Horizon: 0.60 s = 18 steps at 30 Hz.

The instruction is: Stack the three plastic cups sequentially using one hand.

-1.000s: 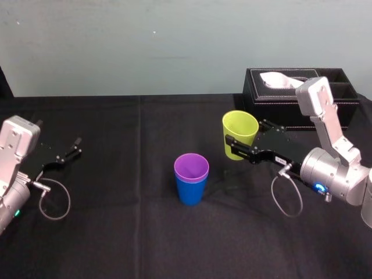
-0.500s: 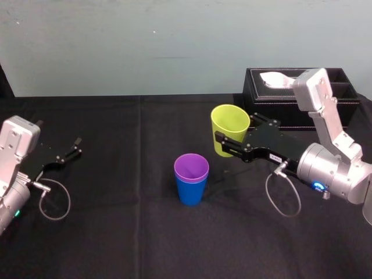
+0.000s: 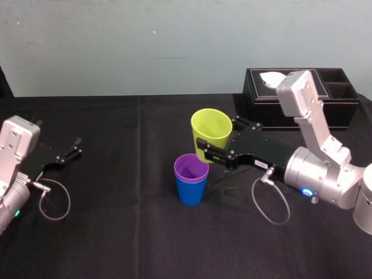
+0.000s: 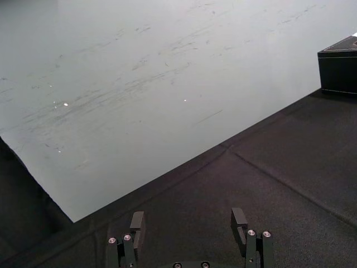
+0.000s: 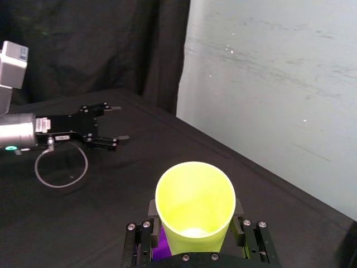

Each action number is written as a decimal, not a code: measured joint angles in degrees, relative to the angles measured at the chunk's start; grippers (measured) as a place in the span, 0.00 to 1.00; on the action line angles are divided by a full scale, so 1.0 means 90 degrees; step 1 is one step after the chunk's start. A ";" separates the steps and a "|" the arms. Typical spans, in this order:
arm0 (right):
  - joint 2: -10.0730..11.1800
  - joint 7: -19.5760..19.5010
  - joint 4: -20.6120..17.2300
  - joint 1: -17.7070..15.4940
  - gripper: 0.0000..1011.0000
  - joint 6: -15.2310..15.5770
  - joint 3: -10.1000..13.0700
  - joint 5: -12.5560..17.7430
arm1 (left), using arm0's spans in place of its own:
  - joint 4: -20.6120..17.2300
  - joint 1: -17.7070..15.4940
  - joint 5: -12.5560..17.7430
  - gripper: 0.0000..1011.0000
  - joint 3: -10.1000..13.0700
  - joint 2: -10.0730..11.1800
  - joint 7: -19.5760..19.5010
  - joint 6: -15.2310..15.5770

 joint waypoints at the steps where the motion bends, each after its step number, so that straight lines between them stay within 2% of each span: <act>1: -0.0002 0.0001 -0.0019 -0.0002 0.73 0.0009 -0.0035 -0.0006 | 0.0000 0.0000 0.0000 1.00 0.0000 0.0001 0.0000 0.0000; 18: -0.0126 -0.0032 0.0014 0.0034 0.73 0.0001 -0.0308 -0.0148 | 0.0000 0.0000 0.0000 1.00 0.0000 0.0000 0.0000 0.0000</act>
